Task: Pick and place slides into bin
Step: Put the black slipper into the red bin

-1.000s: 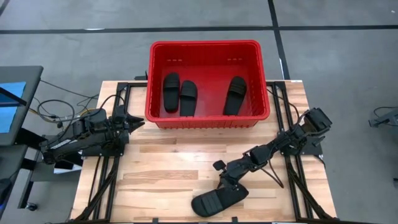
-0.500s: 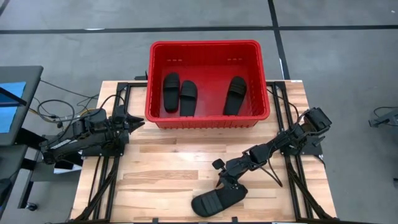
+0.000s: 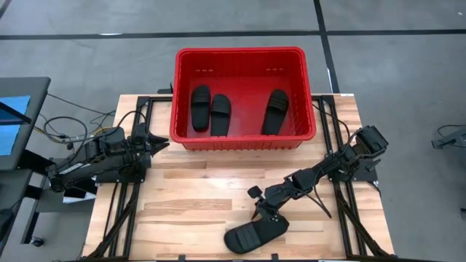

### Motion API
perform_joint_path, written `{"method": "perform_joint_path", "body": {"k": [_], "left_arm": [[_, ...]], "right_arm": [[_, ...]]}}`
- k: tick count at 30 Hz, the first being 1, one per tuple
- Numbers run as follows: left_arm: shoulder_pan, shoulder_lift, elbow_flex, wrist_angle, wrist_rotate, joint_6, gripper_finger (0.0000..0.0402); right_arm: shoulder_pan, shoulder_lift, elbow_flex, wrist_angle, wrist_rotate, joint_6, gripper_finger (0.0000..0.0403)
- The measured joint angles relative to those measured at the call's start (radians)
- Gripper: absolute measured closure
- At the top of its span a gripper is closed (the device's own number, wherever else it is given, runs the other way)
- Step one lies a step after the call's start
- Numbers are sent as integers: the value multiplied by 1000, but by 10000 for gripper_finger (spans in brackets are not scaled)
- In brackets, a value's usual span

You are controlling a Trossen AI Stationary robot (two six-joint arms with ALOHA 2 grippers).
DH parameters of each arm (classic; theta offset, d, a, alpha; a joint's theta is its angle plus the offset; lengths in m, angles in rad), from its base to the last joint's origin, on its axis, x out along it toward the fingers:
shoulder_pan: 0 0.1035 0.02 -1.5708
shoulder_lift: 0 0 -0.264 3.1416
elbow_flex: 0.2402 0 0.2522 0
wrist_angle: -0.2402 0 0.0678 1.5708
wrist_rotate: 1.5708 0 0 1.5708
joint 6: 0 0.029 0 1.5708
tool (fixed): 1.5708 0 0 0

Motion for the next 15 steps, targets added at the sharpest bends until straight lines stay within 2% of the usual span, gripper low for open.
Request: {"method": "perform_joint_path", "body": {"k": [10,15], "left_arm": [[0,0,0,0,0,0,313],[0,0,0,0,0,0,313]], "right_arm": [[1,0,0,-13,0,1,327],[15,0,0,-83,4,3,327]]}}
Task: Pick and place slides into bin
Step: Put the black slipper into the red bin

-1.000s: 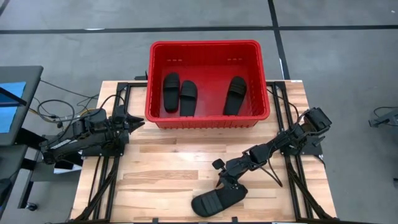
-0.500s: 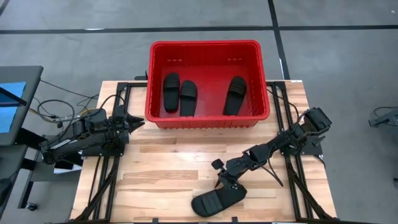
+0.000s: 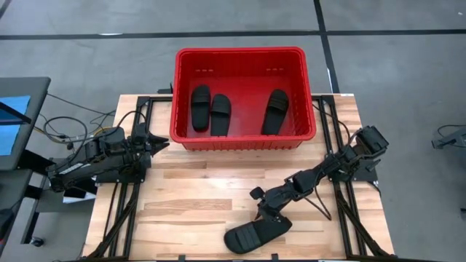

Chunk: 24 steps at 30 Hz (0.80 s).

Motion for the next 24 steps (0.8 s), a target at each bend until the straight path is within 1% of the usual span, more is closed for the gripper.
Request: {"method": "perform_joint_path", "body": {"k": [5,8,12,24], "left_arm": [[0,0,0,0,0,0,313],[0,0,0,0,0,0,313],[0,0,0,0,0,0,313],[0,0,0,0,0,0,313]], "right_arm": [[20,0,0,-21,45,0,327],[20,0,0,-21,53,0,327],[15,0,0,-19,95,-1,327],[28,0,0,17,94,0,327]]}}
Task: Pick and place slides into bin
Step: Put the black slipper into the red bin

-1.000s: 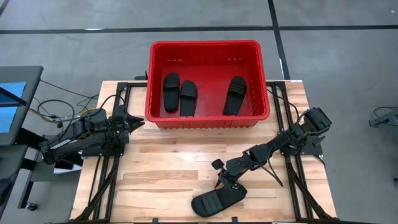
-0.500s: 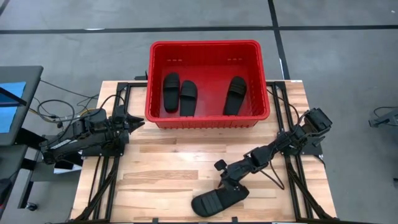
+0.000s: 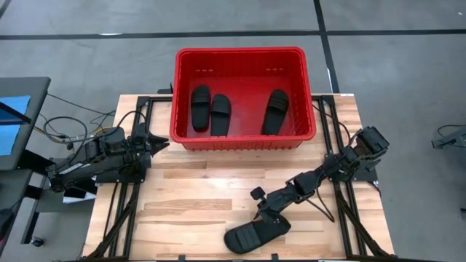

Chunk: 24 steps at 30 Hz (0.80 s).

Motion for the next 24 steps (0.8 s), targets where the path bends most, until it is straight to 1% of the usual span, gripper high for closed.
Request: {"method": "perform_joint_path", "body": {"k": [7,11,14,18,22,24], "left_arm": [[0,0,0,0,0,0,313],[0,0,0,0,0,0,313],[0,0,0,0,0,0,313],[0,0,0,0,0,0,313],[0,0,0,0,0,0,313],[0,0,0,0,0,0,313]], "right_arm": [[2,0,61,-73,26,0,327],[-6,0,71,-83,27,-22,327],[-6,6,71,-150,26,-27,327],[-5,80,72,-179,28,-18,327],[19,165,136,-175,35,0,327],[31,203,179,-192,64,-1,327]]}}
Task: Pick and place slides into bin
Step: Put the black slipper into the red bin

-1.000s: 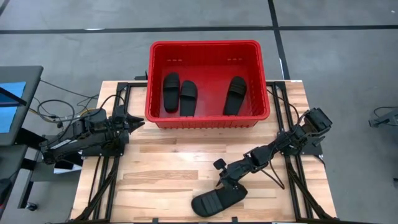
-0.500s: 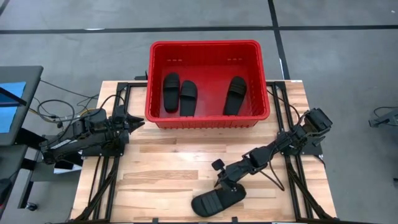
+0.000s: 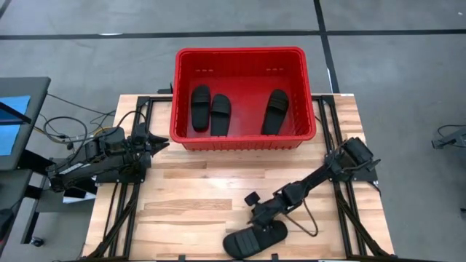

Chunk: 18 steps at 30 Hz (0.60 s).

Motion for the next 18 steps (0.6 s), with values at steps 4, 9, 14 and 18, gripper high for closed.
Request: {"method": "perform_joint_path", "body": {"k": [4,9,14,18], "left_arm": [[0,0,0,0,0,0,313],[0,0,0,0,0,0,313],[0,0,0,0,0,0,313],[0,0,0,0,0,0,313]], "right_arm": [[7,26,70,-65,65,-10,327],[-9,21,104,-150,68,-48,327],[-36,-10,115,-245,70,-52,327],[-35,-55,116,-273,66,-53,327]]}}
